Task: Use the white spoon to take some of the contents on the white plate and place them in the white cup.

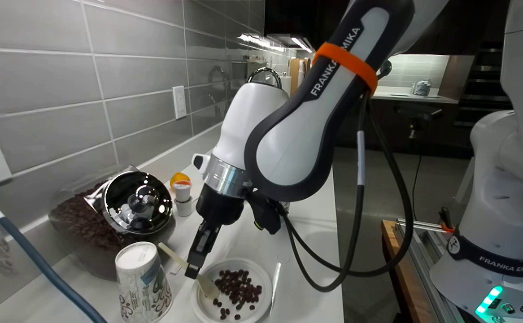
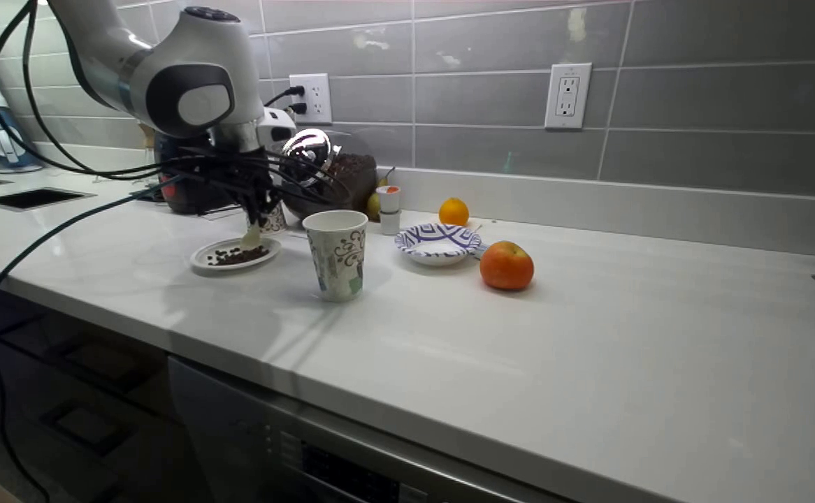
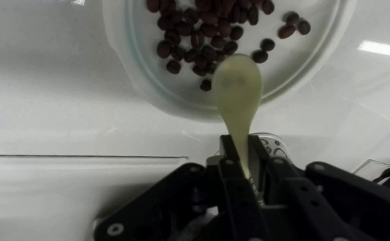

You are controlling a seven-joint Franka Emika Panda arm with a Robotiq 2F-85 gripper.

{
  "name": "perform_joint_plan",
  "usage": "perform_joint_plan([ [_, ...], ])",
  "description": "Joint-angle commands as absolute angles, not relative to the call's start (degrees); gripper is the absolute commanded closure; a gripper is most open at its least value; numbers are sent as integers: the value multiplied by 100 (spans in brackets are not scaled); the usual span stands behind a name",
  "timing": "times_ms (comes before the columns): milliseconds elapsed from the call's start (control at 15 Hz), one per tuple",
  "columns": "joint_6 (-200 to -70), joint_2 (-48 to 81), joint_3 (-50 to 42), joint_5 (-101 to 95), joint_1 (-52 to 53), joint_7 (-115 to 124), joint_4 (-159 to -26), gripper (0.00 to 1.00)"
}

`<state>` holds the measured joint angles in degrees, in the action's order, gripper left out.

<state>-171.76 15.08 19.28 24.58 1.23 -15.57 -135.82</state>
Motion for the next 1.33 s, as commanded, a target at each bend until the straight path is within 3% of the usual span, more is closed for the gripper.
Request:
perform_joint_plan([
  [0,-16982,1357,1954,2468,42,-1656,-13764,96],
  [1267,-15935,841,1787,2413,134,-1563,-13934,96],
])
